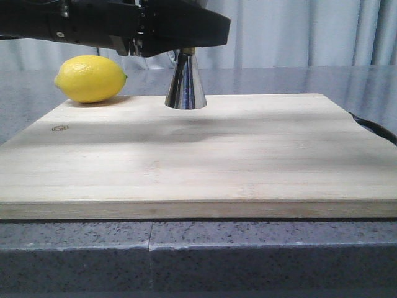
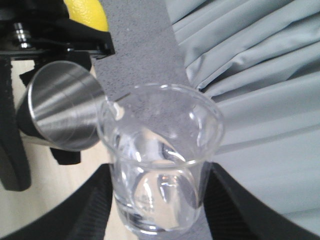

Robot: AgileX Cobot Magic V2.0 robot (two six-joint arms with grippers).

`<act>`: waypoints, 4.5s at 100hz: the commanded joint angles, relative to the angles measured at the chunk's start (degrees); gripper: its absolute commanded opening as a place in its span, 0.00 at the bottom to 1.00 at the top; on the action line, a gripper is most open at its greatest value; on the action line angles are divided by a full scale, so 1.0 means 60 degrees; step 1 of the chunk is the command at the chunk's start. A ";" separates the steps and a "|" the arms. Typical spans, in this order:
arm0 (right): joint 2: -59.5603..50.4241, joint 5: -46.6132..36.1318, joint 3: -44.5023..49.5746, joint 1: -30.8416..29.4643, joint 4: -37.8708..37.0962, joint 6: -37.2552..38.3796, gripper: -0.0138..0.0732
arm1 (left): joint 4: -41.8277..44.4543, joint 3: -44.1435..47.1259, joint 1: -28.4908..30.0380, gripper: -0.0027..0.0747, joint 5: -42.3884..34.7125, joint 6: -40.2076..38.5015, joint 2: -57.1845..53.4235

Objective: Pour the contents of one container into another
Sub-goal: 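Tilt the beaker with the right gripper, pouring liquid into the jigger, then tilt the beaker upright and lower it toward the board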

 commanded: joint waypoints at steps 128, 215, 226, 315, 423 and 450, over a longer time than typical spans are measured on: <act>-0.0191 -0.1068 -0.0366 0.0021 -0.3187 -0.0095 0.49 | -0.0794 -0.0294 -0.0109 0.34 0.0954 -0.0049 -0.0384; -0.0191 -0.1068 -0.0366 0.0021 -0.4389 -0.0095 0.49 | -0.0794 -0.0294 -0.0109 0.34 0.0954 -0.0049 -0.0384; -0.0191 -0.1068 -0.0366 0.0021 -0.4591 -0.0095 0.49 | -0.0794 -0.0294 -0.0109 0.34 0.0954 -0.0049 -0.0384; -0.0191 -0.1068 -0.0366 0.0021 -0.5911 -0.0095 0.49 | -0.0794 -0.0294 -0.0109 0.34 0.0954 -0.0049 -0.0384; -0.0210 -0.0784 -0.0366 -0.0164 -0.3161 0.5186 0.49 | -0.0794 -0.0294 -0.0109 0.34 0.0954 -0.0049 -0.0384; -0.0419 -0.1563 -0.0191 -0.2062 -0.2962 0.8548 0.49 | -0.0794 -0.0294 -0.0109 0.34 0.0954 -0.0049 -0.0384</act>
